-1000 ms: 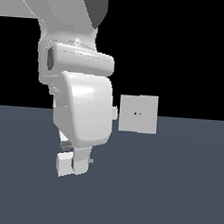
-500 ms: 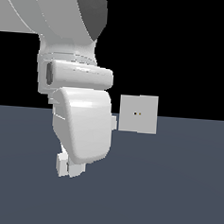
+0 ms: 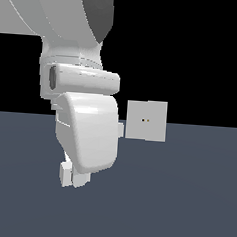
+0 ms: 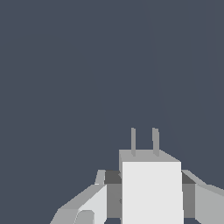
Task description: Plug the charger into the wall socket.
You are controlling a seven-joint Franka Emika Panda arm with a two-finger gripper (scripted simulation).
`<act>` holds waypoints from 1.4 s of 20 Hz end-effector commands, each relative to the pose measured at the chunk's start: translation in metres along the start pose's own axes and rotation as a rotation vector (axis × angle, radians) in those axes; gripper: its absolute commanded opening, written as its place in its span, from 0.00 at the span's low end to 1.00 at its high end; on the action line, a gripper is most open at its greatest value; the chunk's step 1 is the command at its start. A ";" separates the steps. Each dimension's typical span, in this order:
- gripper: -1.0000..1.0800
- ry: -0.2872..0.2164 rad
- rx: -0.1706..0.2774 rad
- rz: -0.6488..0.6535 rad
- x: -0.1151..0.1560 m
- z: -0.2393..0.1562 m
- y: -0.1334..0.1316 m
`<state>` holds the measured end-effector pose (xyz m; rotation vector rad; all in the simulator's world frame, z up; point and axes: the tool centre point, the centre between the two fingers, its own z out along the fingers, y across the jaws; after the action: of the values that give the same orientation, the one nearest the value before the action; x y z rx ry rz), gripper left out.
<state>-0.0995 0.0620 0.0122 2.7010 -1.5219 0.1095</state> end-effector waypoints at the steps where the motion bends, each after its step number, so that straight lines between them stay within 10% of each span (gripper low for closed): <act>1: 0.00 0.000 0.001 -0.007 0.001 -0.001 0.001; 28: 0.00 0.004 0.037 -0.461 0.074 -0.041 0.024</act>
<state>-0.0859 -0.0064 0.0562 2.9761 -0.9153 0.1252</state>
